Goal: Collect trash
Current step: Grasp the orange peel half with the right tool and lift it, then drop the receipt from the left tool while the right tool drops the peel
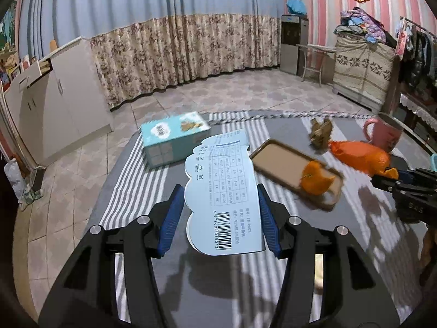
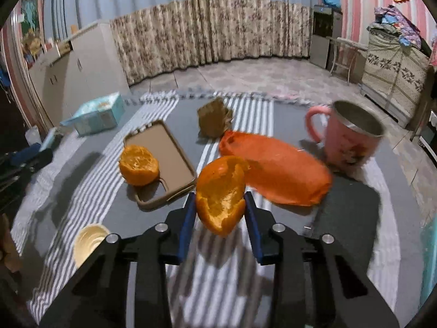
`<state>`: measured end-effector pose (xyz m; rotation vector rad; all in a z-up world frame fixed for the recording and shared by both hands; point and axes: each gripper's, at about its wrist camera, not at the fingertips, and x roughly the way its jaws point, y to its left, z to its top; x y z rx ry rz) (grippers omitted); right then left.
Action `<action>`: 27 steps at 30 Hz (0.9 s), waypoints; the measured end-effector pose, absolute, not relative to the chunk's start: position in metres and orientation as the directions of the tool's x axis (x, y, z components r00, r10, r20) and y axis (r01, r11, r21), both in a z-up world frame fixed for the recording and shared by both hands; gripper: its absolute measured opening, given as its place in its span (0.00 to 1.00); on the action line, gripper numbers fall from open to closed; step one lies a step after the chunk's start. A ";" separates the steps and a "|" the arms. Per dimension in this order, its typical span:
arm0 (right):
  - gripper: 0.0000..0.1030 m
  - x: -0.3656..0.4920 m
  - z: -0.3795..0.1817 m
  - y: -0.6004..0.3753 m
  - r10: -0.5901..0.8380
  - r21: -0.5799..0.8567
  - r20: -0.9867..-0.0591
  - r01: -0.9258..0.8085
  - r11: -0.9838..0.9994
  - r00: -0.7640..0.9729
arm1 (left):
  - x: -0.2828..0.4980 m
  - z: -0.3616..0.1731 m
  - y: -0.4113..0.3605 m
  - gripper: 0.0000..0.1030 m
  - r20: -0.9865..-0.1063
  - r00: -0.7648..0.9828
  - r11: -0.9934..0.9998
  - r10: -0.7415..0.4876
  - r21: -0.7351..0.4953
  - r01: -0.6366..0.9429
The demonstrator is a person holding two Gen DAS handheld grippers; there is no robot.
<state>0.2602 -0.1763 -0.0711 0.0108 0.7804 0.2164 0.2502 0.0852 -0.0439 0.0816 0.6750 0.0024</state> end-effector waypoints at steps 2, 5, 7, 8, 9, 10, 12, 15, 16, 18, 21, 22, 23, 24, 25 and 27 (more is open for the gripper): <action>0.35 0.247 -0.058 -0.193 0.188 0.080 -0.674 -0.182 0.980 0.715 | 0.246 -0.036 0.074 0.51 -0.610 0.792 0.996 0.019 0.076 0.035; 0.35 0.225 -0.037 -0.228 0.168 0.086 -0.641 -0.148 0.985 0.749 | 0.239 -0.026 0.050 0.51 -0.590 0.807 0.995 -0.008 0.074 0.064; 0.35 0.211 -0.026 -0.252 0.139 0.081 -0.626 -0.113 0.990 0.767 | 0.235 -0.020 0.032 0.51 -0.580 0.814 0.993 -0.028 0.076 0.088; 0.35 0.201 -0.021 -0.269 0.118 0.078 -0.619 -0.089 0.993 0.777 | 0.232 -0.017 0.021 0.51 -0.573 0.819 0.991 -0.040 0.079 0.103; 0.35 0.193 -0.017 -0.283 0.099 0.076 -0.613 -0.067 0.995 0.784 | 0.230 -0.014 0.010 0.51 -0.567 0.822 0.990 -0.052 0.081 0.118; 0.35 0.183 -0.013 -0.297 0.080 0.073 -0.608 -0.045 0.996 0.790 | 0.228 -0.012 -0.002 0.51 -0.562 0.824 0.987 -0.069 0.080 0.137; 0.35 0.166 -0.007 -0.330 0.020 0.064 -0.592 0.021 0.998 0.805 | 0.224 -0.010 -0.022 0.51 -0.555 0.826 0.984 -0.099 0.071 0.165; 0.35 0.140 -0.003 -0.373 -0.071 0.049 -0.572 0.121 0.991 0.817 | 0.217 -0.006 -0.058 0.51 -0.546 0.824 0.975 -0.152 0.054 0.215; 0.35 0.135 -0.003 -0.385 -0.094 0.047 -0.570 0.147 0.988 0.816 | 0.215 -0.005 -0.071 0.51 -0.544 0.822 0.971 -0.169 0.052 0.234; 0.35 0.125 -0.001 -0.413 -0.148 0.041 -0.569 0.208 0.977 0.809 | 0.211 -0.004 -0.093 0.51 -0.542 0.818 0.964 -0.193 0.053 0.262; 0.35 0.116 -0.001 -0.441 -0.186 0.042 -0.565 0.253 0.966 0.804 | 0.206 -0.003 -0.131 0.51 -0.545 0.804 0.947 -0.238 0.052 0.316; 0.35 0.113 -0.004 -0.454 -0.200 0.046 -0.567 0.272 0.961 0.799 | 0.203 -0.003 -0.148 0.51 -0.542 0.801 0.940 -0.255 0.058 0.338; 0.35 0.112 -0.007 -0.463 -0.208 0.050 -0.570 0.286 0.957 0.795 | 0.200 -0.003 -0.159 0.51 -0.541 0.798 0.934 -0.266 0.061 0.353; 0.35 0.110 -0.010 -0.473 -0.217 0.056 -0.574 0.303 0.951 0.790 | 0.199 -0.004 -0.171 0.51 -0.541 0.794 0.927 -0.279 0.063 0.369; 0.35 0.109 -0.012 -0.480 -0.224 0.060 -0.575 0.314 0.948 0.787 | 0.198 -0.005 -0.183 0.51 -0.541 0.789 0.922 -0.290 0.064 0.383; 0.35 0.107 -0.017 -0.493 -0.236 0.068 -0.578 0.334 0.940 0.781 | 0.196 -0.009 -0.213 0.51 -0.549 0.773 0.905 -0.319 0.067 0.421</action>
